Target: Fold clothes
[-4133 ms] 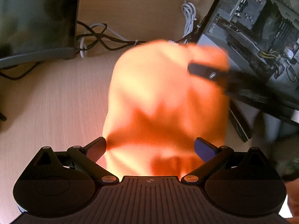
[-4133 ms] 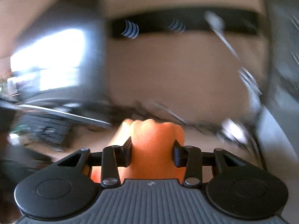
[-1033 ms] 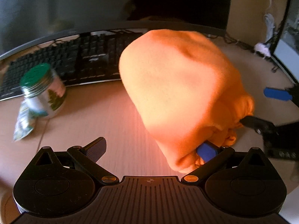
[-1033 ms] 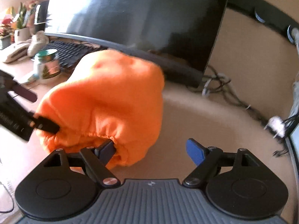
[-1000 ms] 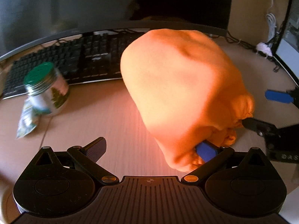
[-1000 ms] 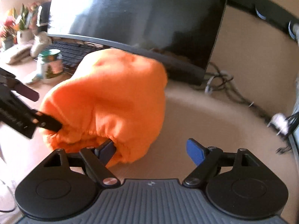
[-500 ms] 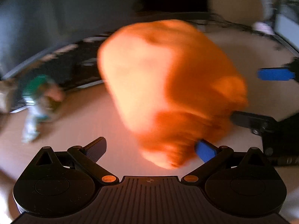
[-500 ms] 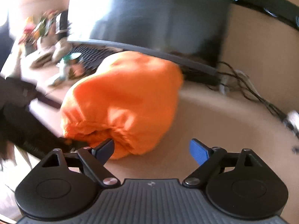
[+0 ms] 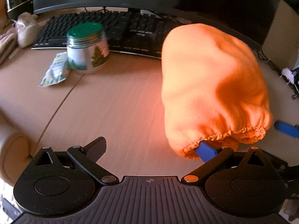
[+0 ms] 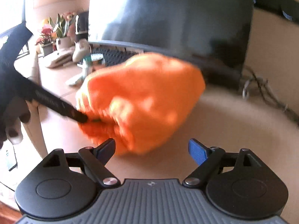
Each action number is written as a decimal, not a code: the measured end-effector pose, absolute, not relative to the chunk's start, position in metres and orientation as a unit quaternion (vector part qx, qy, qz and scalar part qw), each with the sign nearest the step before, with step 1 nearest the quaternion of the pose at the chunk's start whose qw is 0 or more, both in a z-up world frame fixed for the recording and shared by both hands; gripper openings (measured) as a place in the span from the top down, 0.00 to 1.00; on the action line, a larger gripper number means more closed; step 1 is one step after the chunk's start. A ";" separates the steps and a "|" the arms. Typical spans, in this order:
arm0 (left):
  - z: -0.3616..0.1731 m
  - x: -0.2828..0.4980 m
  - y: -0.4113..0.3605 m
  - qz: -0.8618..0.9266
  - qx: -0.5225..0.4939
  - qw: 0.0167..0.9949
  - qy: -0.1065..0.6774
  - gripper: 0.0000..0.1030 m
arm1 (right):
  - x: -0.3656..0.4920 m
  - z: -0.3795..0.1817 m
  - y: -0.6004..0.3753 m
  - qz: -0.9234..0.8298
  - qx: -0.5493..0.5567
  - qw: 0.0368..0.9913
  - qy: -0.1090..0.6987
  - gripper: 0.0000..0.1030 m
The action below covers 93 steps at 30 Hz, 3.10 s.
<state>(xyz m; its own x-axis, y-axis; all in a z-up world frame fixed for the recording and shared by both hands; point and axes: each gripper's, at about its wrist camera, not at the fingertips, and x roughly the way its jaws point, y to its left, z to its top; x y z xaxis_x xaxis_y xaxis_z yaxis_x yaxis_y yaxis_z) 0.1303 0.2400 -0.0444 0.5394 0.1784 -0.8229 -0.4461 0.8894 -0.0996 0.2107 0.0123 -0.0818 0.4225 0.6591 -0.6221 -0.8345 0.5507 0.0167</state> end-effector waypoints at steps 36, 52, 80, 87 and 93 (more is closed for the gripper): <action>-0.009 0.148 0.211 -0.002 -0.043 0.901 0.432 0.00 | 0.210 -0.100 0.020 0.416 -0.120 0.839 0.329 0.29; -0.040 0.173 0.211 -0.006 -0.028 0.889 0.458 0.00 | 0.233 -0.085 -0.003 0.383 -0.155 0.859 0.303 0.22; 0.017 0.159 0.248 0.156 -0.230 0.918 0.282 0.00 | 0.204 -0.045 -0.075 0.356 -0.049 0.883 0.303 0.00; 0.044 0.067 0.160 0.164 -0.108 0.952 0.234 0.00 | 0.179 -0.030 -0.102 0.384 -0.027 0.887 0.254 0.00; -0.014 0.018 0.080 0.220 -0.105 0.933 0.264 0.00 | 0.138 -0.045 -0.127 0.383 -0.029 0.885 0.263 0.00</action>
